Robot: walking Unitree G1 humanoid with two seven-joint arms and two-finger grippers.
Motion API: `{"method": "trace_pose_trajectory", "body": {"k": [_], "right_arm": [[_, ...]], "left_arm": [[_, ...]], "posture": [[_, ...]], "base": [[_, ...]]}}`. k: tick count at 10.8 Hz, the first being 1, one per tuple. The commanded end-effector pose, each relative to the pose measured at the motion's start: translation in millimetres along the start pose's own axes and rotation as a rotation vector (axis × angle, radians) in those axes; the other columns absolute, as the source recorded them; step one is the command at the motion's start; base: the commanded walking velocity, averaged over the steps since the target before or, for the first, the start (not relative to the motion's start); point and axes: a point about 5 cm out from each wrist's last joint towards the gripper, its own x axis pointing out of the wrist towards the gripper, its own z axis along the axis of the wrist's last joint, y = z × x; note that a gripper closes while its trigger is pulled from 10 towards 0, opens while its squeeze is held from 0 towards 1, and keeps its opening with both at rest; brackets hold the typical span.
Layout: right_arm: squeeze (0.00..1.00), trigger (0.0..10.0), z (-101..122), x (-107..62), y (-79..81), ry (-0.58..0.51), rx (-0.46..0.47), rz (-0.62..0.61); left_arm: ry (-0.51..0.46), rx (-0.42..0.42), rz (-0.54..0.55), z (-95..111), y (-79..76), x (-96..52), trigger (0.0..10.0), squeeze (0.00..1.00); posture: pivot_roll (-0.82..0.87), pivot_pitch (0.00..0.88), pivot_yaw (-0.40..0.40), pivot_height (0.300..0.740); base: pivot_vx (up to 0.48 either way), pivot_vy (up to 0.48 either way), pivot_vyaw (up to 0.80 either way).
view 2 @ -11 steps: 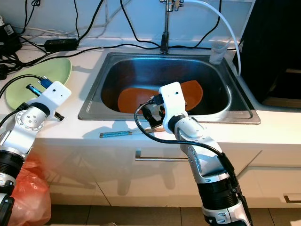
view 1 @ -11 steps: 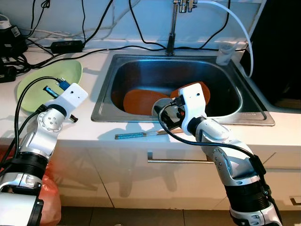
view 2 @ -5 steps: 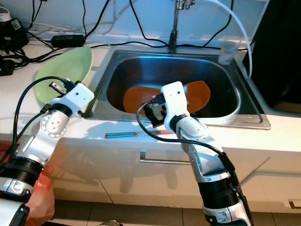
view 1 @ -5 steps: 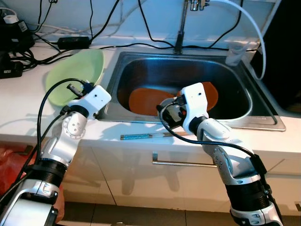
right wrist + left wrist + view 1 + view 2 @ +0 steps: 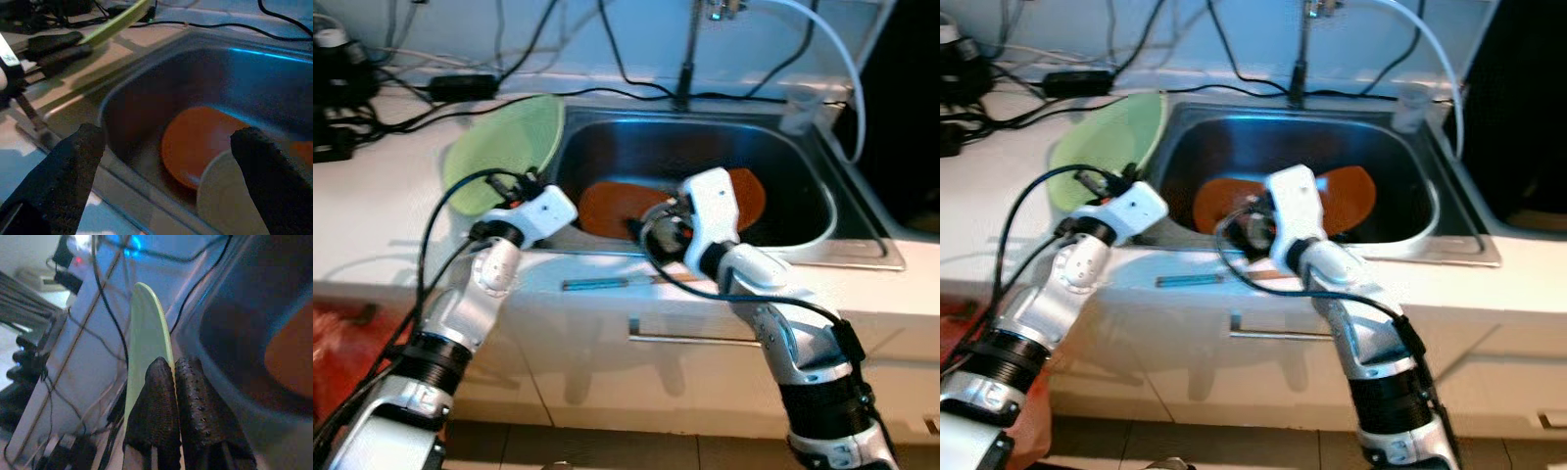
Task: Kitchen organization
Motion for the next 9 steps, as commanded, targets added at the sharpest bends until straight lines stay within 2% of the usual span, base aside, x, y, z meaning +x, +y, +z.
{"method": "trace_pose_trajectory", "body": {"k": [1, 6, 8, 9], "right_arm": [[0.0, 10.0, 6, 0.0, 0.2, -0.026, -0.011, 0.006], [0.0, 10.0, 11, -1.9, 6.5, -0.051, -0.01, 0.054], [0.0, 10.0, 11, -3.0, 5.0, -0.049, -0.022, 0.034], [0.0, 10.0, 10, -5.4, -1.4, -0.023, -0.051, -0.014]], "left_arm": [[-0.065, 0.007, 0.047, 12, 6.5, 1.2, 0.0, 0.0], [-0.207, -0.04, 0.027, 49, -8.4, 11.6, 0.0, 0.0], [-0.26, -0.065, 0.009, 65, -16.5, 17.1, 0.0, 0.0], [-0.291, -0.074, -0.01, 74, -23.1, 19.8, 0.0, 0.0]], "posture": [[0.08, 0.0, 0.008, 0.74], [0.07, 0.0, 0.021, 0.74], [0.05, 0.0, 0.03, 0.74], [0.03, 0.0, 0.038, 0.74]], "base": [[0.0, 0.0, 0.0], [0.0, 0.0, 0.0], [0.0, 0.0, 0.0], [0.0, 0.0, 0.0]]}}
